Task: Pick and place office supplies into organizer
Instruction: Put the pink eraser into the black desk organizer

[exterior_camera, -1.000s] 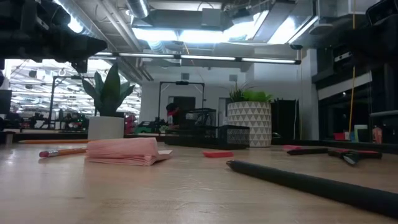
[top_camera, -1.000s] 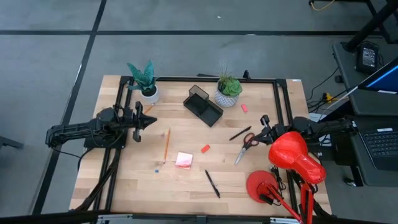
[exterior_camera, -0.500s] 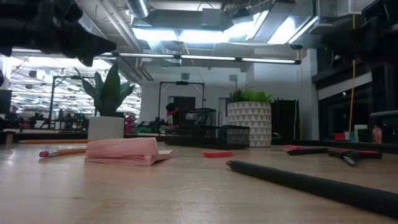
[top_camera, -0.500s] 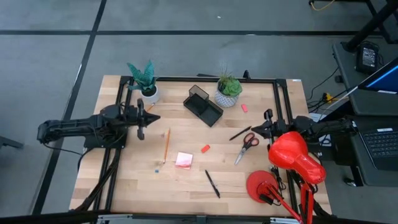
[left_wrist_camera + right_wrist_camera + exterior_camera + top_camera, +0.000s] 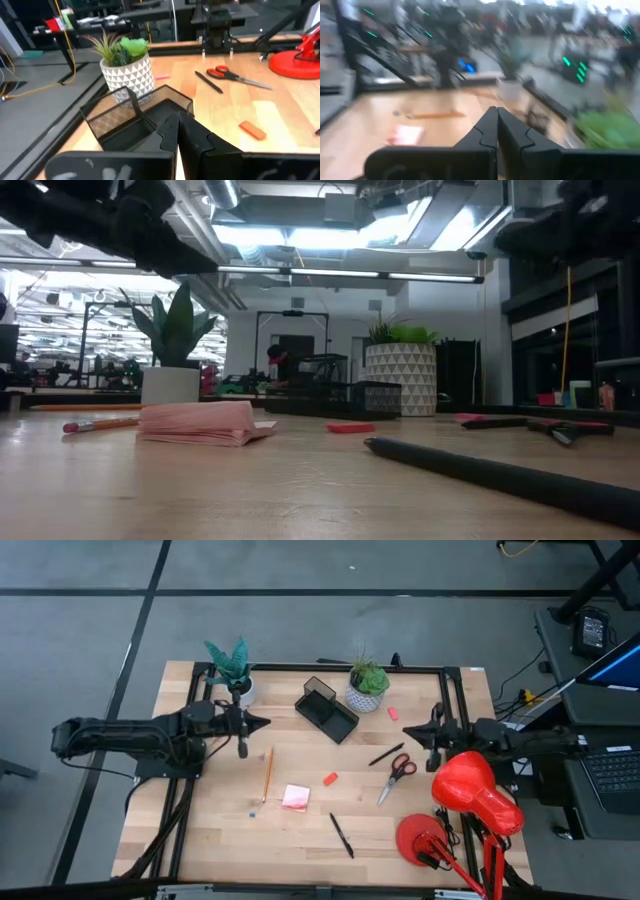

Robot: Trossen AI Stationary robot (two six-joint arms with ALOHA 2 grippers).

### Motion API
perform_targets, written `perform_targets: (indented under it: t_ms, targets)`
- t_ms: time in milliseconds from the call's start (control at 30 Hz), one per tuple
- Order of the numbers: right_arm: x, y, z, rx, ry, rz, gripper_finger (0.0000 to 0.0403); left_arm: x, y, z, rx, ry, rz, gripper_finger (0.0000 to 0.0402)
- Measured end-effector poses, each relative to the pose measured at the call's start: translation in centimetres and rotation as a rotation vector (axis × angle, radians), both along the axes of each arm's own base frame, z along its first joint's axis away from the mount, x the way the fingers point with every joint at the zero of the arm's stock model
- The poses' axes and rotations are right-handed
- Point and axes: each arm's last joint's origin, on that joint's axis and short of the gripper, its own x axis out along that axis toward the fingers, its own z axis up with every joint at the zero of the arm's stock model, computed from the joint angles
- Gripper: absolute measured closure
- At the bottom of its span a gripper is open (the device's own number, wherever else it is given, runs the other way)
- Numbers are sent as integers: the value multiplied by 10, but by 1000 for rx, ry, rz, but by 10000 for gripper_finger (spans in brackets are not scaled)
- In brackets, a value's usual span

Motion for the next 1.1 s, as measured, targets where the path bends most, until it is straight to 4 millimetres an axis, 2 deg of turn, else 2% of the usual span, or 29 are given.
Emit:
perform_targets:
  t_ms: [233, 433, 700, 833, 1100]
  targets:
    - [22, -12, 10, 133, 192, -165, 391, 5, 1, 2, 13, -21, 0, 398]
    - [42, -20, 22, 155, 341, -233, 391, 5, 1, 5, 19, -50, 1, 398]
    - [57, -36, 34, 300, 505, -379, 391, 5, 1, 5, 19, -50, 3, 398]
    - [64, -42, 34, 303, 565, -414, 391, 5, 1, 5, 20, -50, 3, 398]
    - [72, -54, 21, 330, 643, -467, 388, 5, 1, 4, -39, -58, 15, 398]
